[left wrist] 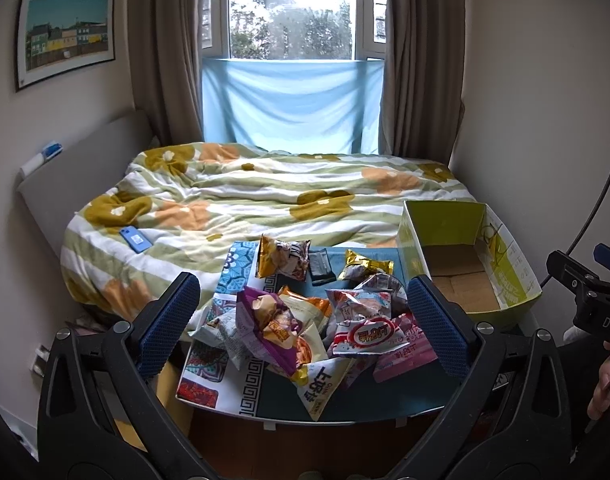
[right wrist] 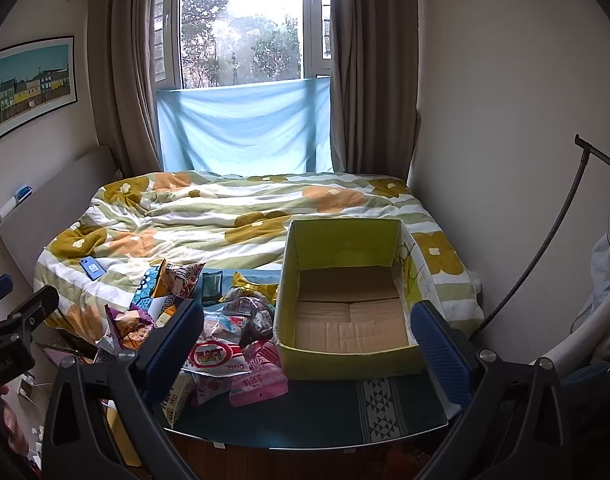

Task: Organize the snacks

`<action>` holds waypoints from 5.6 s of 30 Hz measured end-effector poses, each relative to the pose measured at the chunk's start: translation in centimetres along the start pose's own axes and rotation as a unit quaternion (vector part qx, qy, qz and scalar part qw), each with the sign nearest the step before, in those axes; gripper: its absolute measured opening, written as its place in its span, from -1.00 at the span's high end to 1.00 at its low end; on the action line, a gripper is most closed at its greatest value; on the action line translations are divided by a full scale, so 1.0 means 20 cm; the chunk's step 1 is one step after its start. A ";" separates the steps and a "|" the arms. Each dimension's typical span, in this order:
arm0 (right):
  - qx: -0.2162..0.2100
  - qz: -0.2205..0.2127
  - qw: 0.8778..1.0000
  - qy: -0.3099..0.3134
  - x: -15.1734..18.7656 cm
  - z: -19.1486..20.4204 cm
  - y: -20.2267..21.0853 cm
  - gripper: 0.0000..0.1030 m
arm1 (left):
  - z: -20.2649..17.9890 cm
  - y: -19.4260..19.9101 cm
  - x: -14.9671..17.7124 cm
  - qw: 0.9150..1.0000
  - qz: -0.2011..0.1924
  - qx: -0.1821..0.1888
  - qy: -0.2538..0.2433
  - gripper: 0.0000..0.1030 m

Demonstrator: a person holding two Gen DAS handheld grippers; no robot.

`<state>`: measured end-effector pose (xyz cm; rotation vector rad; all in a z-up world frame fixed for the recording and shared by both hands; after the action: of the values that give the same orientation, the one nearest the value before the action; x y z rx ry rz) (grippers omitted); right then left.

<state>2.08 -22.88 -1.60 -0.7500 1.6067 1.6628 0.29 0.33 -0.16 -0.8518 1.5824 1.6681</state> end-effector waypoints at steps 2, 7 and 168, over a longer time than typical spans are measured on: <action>0.000 0.001 1.000 0.001 0.00 0.00 0.00 -0.99 | 0.00 0.00 0.00 1.000 0.001 0.001 0.003 -0.99; 0.003 -0.001 1.000 0.000 0.00 0.00 0.03 -0.99 | 0.00 0.01 0.00 1.000 0.002 -0.004 0.002 -0.99; -0.153 0.117 0.981 -0.030 0.58 0.13 -0.70 0.64 | -0.07 -0.65 0.60 0.988 0.118 0.102 -0.012 -0.33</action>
<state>6.73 -19.32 -19.06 -0.6722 1.4582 2.1148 4.50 -0.10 -17.39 -0.5553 1.8593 1.6312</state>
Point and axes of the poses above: each gripper's, at about its wrist camera, not at the fingertips, and y roughly against the way its jaws point, z to its left, x to its underside, the point moved 1 cm from there along -y, roughly the way its jaws point, and after that the axes turned 5 degrees about -x, right-handed, at the moved point
